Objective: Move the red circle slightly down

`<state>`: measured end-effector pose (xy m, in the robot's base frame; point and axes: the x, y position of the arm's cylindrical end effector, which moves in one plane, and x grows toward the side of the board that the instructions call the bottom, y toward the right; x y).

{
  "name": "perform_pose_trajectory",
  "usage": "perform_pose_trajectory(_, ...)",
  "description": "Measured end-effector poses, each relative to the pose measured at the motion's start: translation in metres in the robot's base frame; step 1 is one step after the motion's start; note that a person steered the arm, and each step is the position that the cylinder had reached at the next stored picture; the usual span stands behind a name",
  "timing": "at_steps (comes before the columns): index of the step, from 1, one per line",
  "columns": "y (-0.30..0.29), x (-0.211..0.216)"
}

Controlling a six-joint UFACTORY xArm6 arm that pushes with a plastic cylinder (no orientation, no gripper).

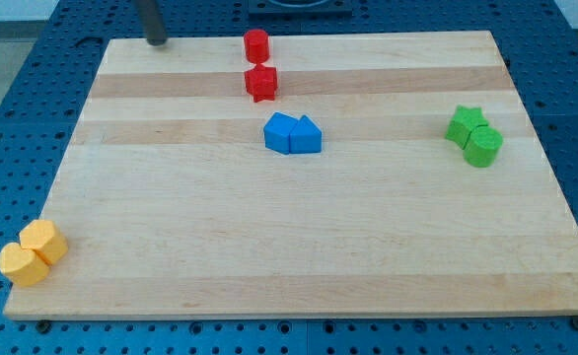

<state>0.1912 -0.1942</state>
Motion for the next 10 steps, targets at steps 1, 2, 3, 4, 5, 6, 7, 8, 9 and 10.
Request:
perform_pose_trajectory(1, 0.043, 0.0)
perform_pose_trajectory(2, 0.099, 0.001)
perform_pose_trajectory(3, 0.152, 0.004)
perform_pose_trajectory(4, 0.192, 0.013)
perform_pose_trajectory(5, 0.199, 0.038)
perform_pose_trajectory(6, 0.198, 0.043)
perform_pose_trajectory(7, 0.211, 0.002)
perform_pose_trajectory(8, 0.204, 0.004)
perform_pose_trajectory(9, 0.165, 0.027)
perform_pose_trajectory(10, 0.154, 0.064)
